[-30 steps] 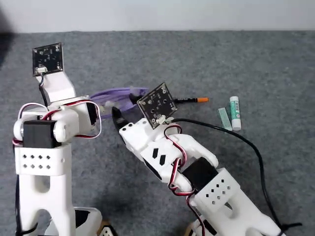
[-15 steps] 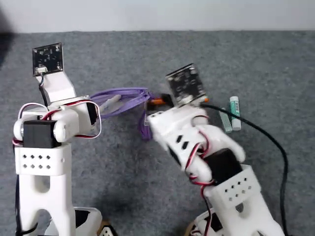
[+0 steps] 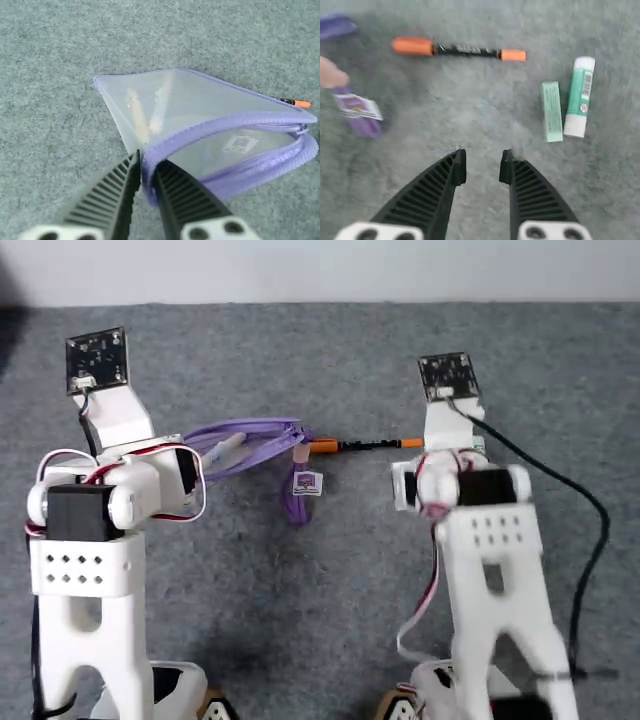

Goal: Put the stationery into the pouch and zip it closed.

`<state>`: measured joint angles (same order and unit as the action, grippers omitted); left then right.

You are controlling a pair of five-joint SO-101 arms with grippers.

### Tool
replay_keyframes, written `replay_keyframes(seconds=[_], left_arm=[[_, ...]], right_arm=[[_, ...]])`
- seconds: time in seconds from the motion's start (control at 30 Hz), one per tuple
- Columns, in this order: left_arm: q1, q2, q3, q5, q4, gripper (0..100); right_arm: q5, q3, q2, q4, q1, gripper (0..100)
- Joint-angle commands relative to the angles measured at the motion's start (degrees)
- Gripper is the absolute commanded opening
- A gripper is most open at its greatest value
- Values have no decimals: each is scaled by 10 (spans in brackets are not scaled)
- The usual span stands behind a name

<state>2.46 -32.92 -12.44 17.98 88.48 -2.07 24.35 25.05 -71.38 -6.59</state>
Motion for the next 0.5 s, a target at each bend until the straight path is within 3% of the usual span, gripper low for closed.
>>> replay_keyframes(seconds=[0.0, 0.3, 0.47], left_arm=[[33, -4, 7, 3, -11, 15], [50, -4, 7, -1, 6, 15], [51, -4, 7, -12, 6, 15]], right_arm=[[-30, -87, -92, -30, 23, 117], [-33, -366, -357, -145, 40, 125], [-33, -516, -475, -231, 44, 253]])
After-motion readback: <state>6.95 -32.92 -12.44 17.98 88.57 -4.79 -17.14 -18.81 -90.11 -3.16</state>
